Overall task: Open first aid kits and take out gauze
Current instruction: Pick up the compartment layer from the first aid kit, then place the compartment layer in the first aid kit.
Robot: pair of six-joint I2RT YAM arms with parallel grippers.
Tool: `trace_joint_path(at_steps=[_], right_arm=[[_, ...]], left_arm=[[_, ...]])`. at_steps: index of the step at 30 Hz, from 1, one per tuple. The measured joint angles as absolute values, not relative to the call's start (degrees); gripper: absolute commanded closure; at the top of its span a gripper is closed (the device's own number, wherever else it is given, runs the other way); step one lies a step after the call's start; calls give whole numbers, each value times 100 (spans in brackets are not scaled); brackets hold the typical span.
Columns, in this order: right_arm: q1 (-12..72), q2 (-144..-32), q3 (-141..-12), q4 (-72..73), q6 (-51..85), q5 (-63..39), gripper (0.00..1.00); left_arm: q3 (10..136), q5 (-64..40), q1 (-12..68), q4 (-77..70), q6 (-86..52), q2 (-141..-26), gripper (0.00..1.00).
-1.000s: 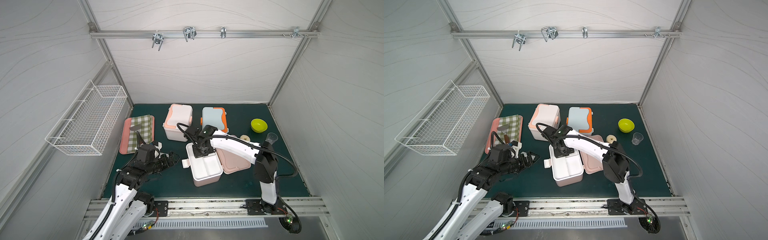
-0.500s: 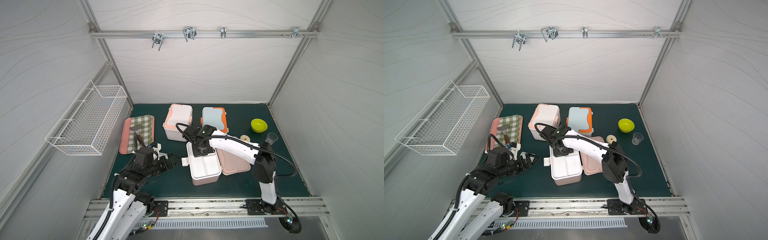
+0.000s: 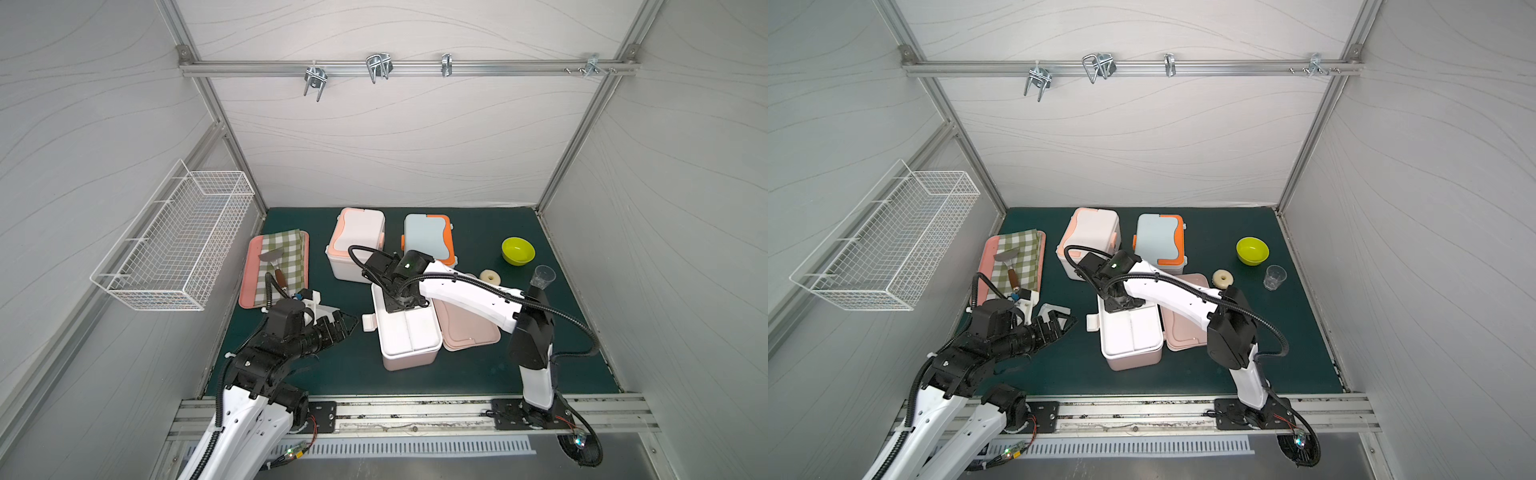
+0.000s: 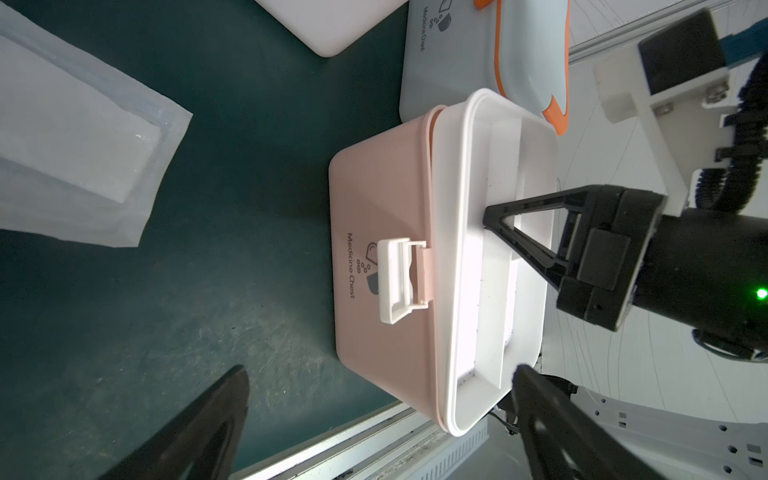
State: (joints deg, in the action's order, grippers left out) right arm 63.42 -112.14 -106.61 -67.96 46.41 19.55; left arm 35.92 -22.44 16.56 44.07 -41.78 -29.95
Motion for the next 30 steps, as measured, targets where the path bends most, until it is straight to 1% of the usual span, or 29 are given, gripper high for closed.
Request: trace_joint_path(at_steps=[3,6,13,18,23,27,30], right_arm=[[6377,-10849,-10575,-6630,4445,2047,100],[6399,-10156,-10167,-6206,4125,2060,100],[6261,-7564,-8324,-4759,3124,2001,100],[5393,-5852,-7369,-4191,2637,1918,100],[4504,-4342,-6565,-4066,2220,2233,100],[4213,-3400,-6195,-4066,1933,2639,100],[4189,-3055,-6093,-4060,1791,2847,100]], left_arm=[[3817,-2200,1656,4517,-4106,-2939,1],[4141,-2189,1656,4574,-3994,-2886,1],[5057,-2165,1656,4751,-3588,-3006,1],[5618,-2056,1656,4978,-3225,-3201,1],[5848,-1874,1656,5196,-2788,-3179,1],[5859,-1594,1656,5422,-2471,-2993,1],[5859,-1365,1656,5553,-2279,-2873,1]])
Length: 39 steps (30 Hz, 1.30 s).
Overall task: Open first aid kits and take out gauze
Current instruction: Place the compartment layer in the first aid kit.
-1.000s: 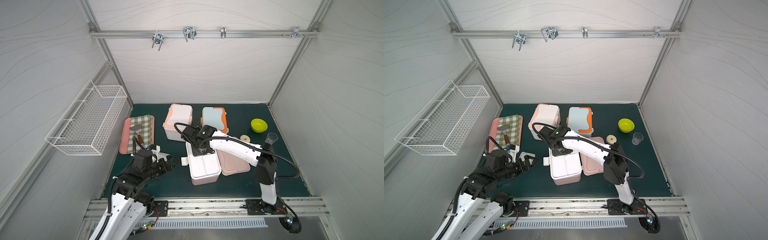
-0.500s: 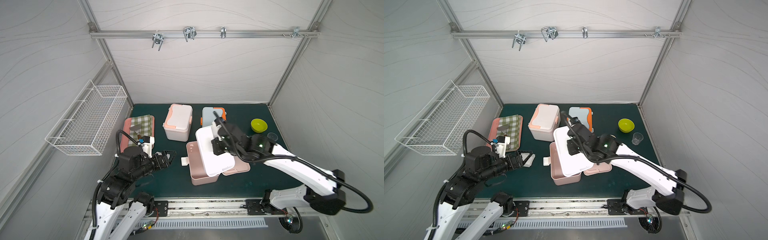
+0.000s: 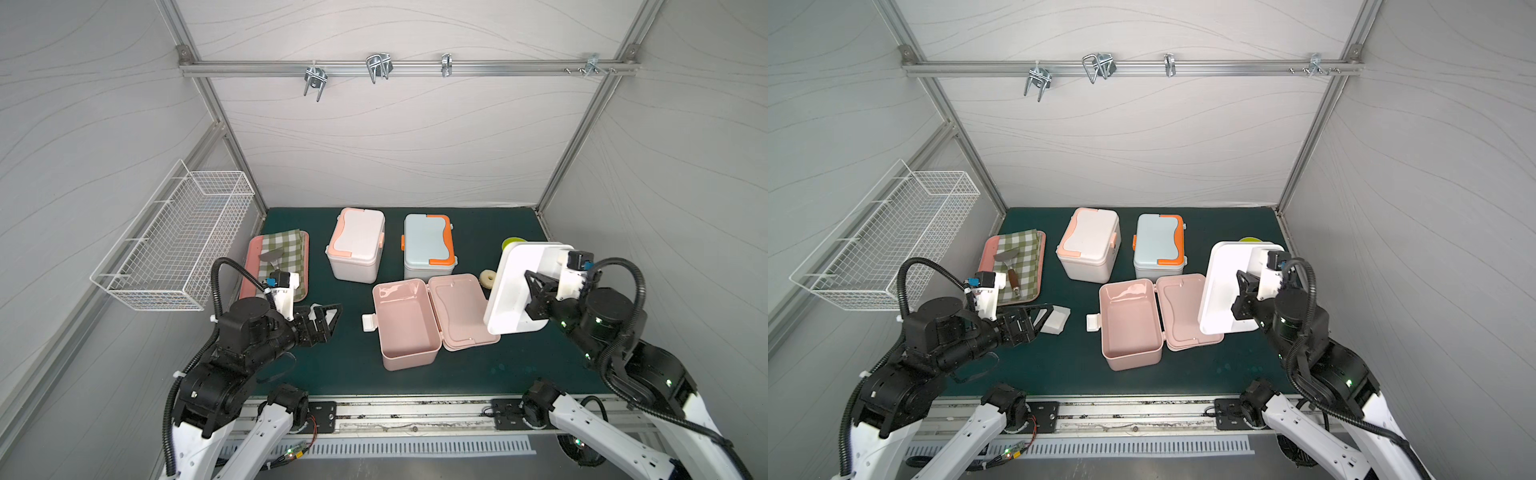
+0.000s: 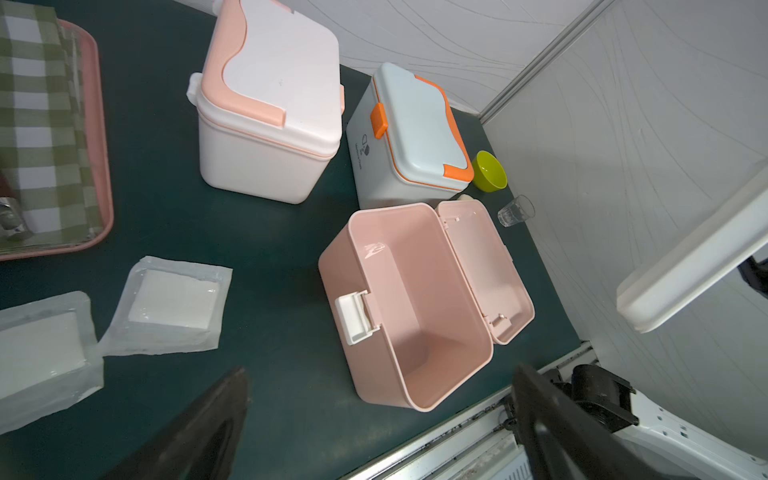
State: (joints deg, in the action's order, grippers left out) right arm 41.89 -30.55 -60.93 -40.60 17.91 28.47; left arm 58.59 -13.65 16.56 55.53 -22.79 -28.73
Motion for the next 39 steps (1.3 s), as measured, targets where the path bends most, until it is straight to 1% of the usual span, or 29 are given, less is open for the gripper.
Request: trace_joint_path(at_steps=[4,7,13,15,17,20,23,26,29,34,39], right_arm=[[4185,-3166,-6086,-4042,1743,2864,100],[4185,-3579,-6128,-4038,1763,2547,100],[4195,-5024,-6514,-3997,2147,1122,100],[4340,-5581,-6692,-3979,2349,751,100],[4628,-6108,-6899,-4014,2493,589,100],[5201,-6952,-7428,-4257,2676,548,100],[5603,-7808,-8143,-4689,2950,589,100],[5815,-8643,-8892,-5199,3293,768,100],[5933,-9310,-9378,-5636,3627,930,100],[5994,-10027,-9782,-6239,4051,1066,100],[6040,-10462,-10197,-6676,4257,1208,100]], left_arm=[[5857,-1162,1656,5651,-2119,-2834,1],[5833,-1090,1656,5671,-2071,-2834,1],[5638,-1074,1656,5575,-2051,-2834,1],[5511,-1092,1656,5535,-2056,-2832,1],[5448,-1096,1656,5537,-2056,-2827,1],[5406,-1098,1656,5509,-2058,-2775,1],[5376,-1098,1656,5450,-2060,-2674,1],[5374,-1098,1656,5437,-2062,-2606,1],[5352,-1107,1656,5380,-2073,-2543,1],[5317,-1111,1656,5345,-2078,-2449,1],[5310,-1109,1656,5328,-2080,-2386,1]])
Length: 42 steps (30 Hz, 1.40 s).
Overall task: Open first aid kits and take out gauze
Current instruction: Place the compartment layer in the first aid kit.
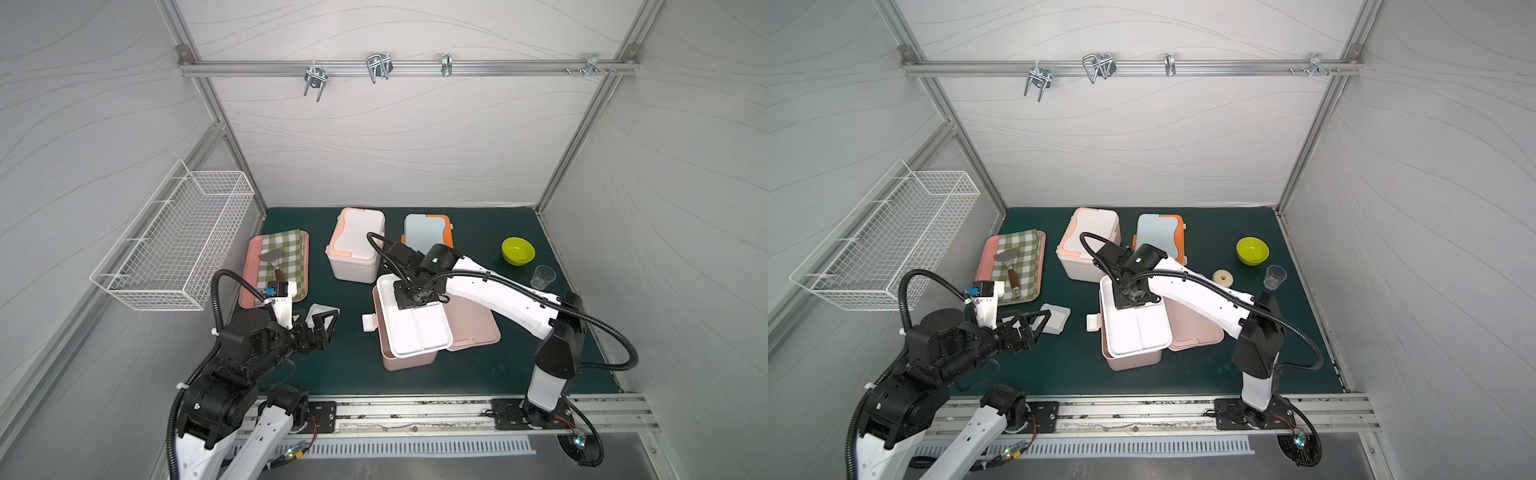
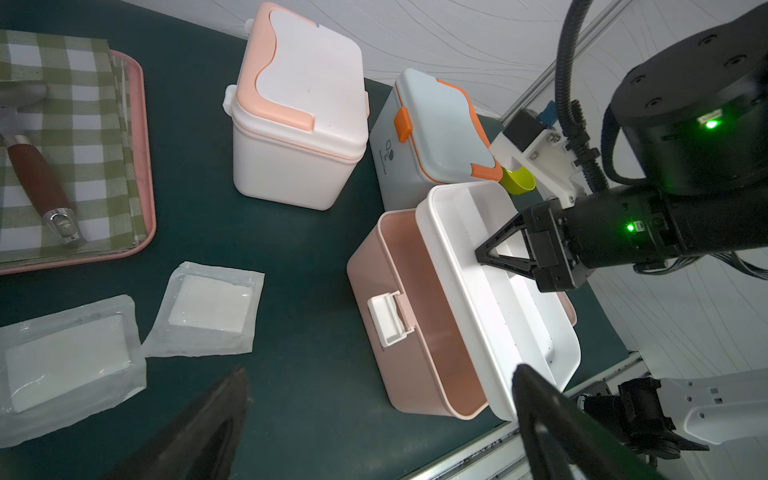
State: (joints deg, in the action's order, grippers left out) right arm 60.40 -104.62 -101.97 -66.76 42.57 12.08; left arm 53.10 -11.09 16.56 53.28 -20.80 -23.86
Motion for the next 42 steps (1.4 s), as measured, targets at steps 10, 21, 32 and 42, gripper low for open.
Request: trace_joint_path(at_steps=[10,21,32,42], right_arm=[[6121,-10932,-10613,-7067,4475,1293,100],[6154,-11391,-10903,-7157,4552,1199,100],[6154,-11651,-11225,-7264,4552,1199,100],[6147,-11675,-11246,-7288,4593,1201,100]], left_arm=[[5280,-1109,1656,5299,-2082,-2318,1],[5280,-1109,1656,5297,-2084,-2290,1],[5280,-1109,1656,5293,-2108,-2285,1],[5277,-1111,1656,5286,-2117,-2281,1]])
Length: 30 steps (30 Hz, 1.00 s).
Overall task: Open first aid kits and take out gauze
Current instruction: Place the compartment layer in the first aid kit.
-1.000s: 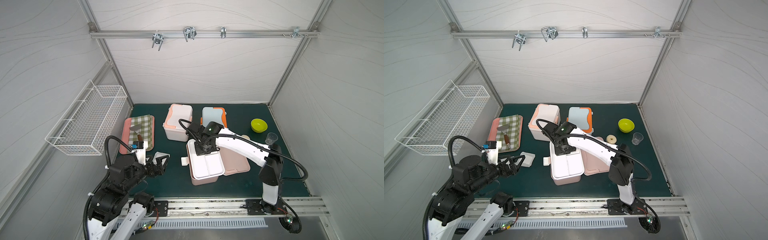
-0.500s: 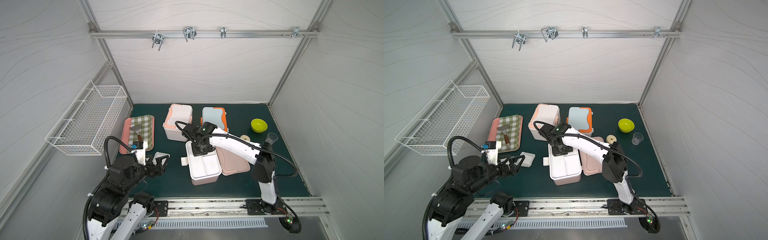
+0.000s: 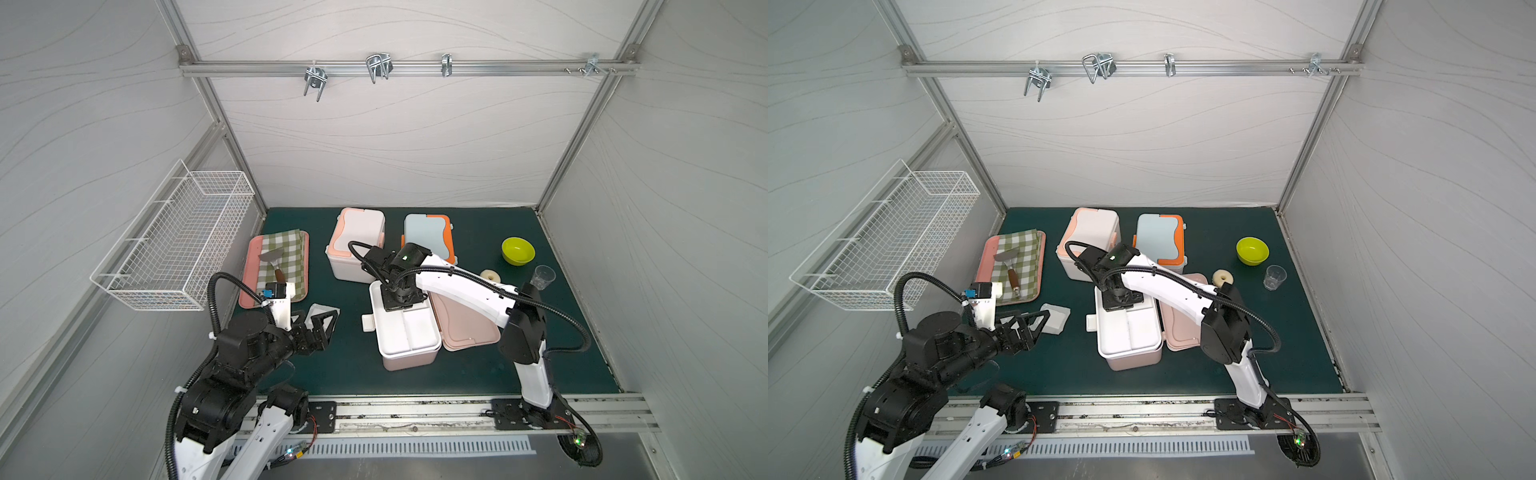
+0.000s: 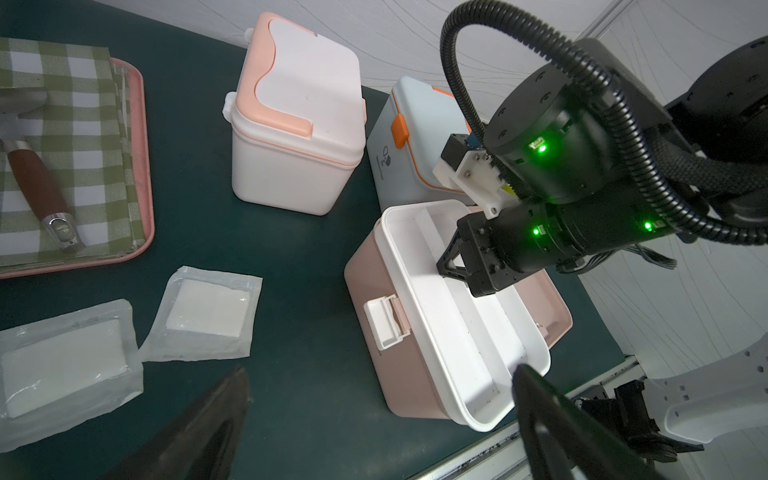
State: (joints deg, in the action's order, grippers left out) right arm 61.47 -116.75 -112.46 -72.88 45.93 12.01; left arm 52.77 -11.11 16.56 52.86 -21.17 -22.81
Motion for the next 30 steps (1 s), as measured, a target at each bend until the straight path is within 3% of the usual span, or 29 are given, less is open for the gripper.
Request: trace_joint_path(at_steps=[30], right_arm=[[6010,-11638,-11074,-7310,4648,1378,100]], left_arm=[[5277,-1116,1656,5284,-2115,-2340,1]])
